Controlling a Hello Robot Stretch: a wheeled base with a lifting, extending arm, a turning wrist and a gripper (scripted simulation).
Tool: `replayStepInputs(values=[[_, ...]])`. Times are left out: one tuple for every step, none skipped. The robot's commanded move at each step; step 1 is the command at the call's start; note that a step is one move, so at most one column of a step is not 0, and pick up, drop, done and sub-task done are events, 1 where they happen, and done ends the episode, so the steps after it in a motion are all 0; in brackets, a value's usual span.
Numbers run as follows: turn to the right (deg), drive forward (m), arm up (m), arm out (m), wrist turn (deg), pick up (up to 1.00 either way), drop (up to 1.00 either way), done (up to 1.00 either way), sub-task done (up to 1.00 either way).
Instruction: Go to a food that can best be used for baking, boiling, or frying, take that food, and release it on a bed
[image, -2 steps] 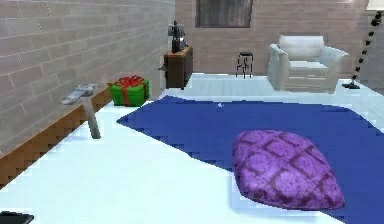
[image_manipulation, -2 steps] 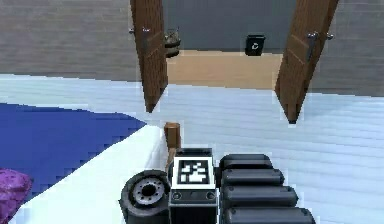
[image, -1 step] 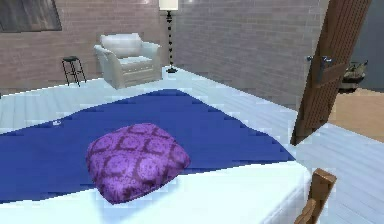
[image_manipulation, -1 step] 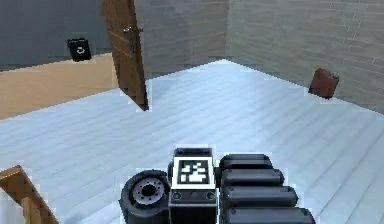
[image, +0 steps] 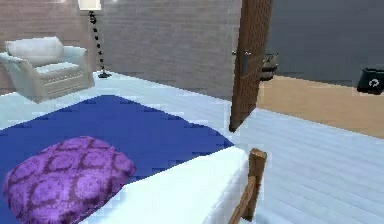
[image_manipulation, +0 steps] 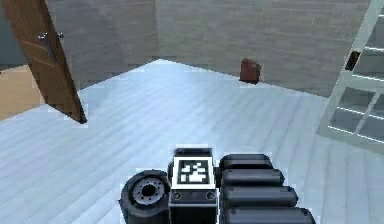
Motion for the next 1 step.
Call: replayStepInputs(values=[[-45.0,0.00,0.00,0.00,0.0,0.00,0.00,0.00,0.00]])
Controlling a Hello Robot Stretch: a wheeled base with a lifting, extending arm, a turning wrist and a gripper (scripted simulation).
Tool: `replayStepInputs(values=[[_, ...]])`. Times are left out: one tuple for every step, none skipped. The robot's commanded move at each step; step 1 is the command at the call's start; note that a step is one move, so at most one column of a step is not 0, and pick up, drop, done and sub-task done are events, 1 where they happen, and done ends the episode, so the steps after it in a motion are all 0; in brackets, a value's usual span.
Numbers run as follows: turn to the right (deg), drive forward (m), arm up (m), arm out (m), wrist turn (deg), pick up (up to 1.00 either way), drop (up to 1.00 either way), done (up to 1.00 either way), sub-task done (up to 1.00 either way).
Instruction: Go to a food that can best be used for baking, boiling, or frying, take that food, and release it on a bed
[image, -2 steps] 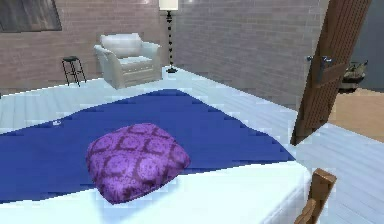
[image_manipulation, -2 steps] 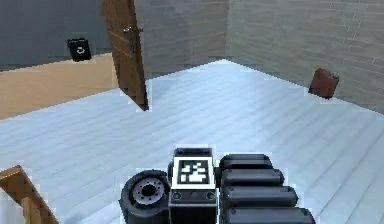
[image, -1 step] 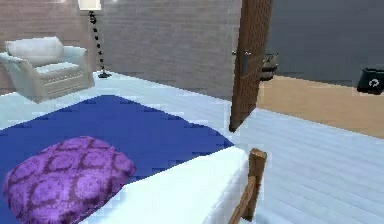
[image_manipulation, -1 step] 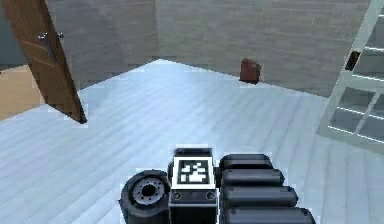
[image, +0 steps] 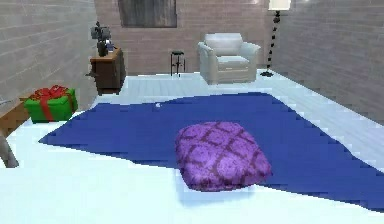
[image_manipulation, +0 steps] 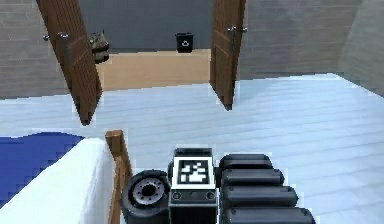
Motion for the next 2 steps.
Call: replayStepInputs(values=[[-45.0,0.00,0.00,0.00,0.0,0.00,0.00,0.00,0.00],[-12.0,0.00,0.00,0.00,0.0,0.00,0.00,0.00,0.00]])
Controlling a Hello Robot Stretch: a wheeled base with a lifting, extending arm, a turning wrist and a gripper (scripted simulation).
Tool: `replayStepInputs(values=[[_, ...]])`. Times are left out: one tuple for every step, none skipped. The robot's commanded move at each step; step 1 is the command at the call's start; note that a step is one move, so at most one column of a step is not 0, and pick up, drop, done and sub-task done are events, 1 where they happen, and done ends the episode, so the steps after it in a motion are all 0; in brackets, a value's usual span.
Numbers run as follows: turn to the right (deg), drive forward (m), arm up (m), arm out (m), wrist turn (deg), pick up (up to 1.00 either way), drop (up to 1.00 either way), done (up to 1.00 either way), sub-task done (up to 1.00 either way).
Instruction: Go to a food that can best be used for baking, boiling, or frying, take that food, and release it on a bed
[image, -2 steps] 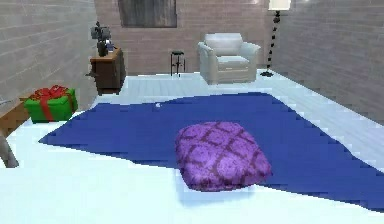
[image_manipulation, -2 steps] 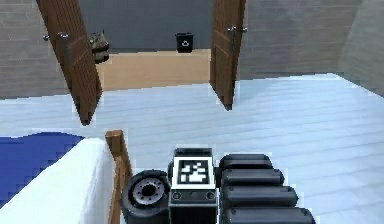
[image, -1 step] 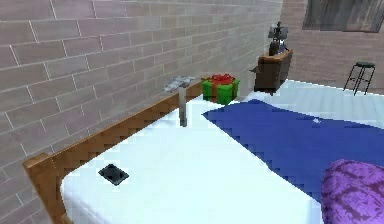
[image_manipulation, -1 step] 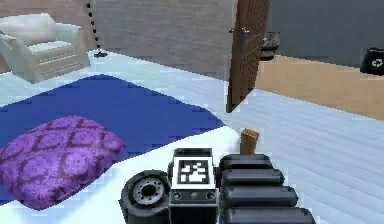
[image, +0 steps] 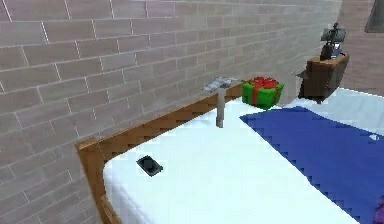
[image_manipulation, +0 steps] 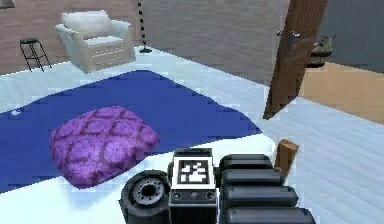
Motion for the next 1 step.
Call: replayStepInputs(values=[[45.0,0.00,0.00,0.00,0.0,0.00,0.00,0.00,0.00]])
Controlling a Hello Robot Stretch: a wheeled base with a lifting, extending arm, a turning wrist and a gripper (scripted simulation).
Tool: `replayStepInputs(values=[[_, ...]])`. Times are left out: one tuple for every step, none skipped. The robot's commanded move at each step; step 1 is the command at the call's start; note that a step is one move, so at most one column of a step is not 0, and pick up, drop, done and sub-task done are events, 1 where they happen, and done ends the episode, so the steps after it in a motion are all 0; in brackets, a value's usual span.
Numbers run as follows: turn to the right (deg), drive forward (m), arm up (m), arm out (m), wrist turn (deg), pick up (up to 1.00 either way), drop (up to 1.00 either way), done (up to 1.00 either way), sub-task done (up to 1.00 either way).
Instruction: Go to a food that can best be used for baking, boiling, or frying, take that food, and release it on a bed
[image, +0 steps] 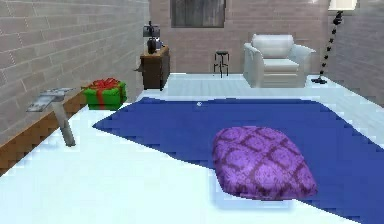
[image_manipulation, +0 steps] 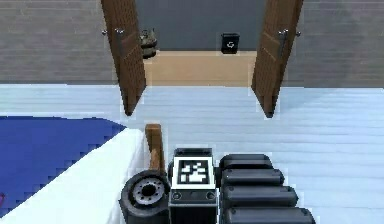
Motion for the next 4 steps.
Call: replayStepInputs(values=[[45.0,0.00,0.00,0.00,0.0,0.00,0.00,0.00,0.00],[-45.0,0.00,0.00,0.00,0.0,0.00,0.00,0.00,0.00],[-24.0,0.00,0.00,0.00,0.0,0.00,0.00,0.00,0.00],[45.0,0.00,0.00,0.00,0.0,0.00,0.00,0.00,0.00]])
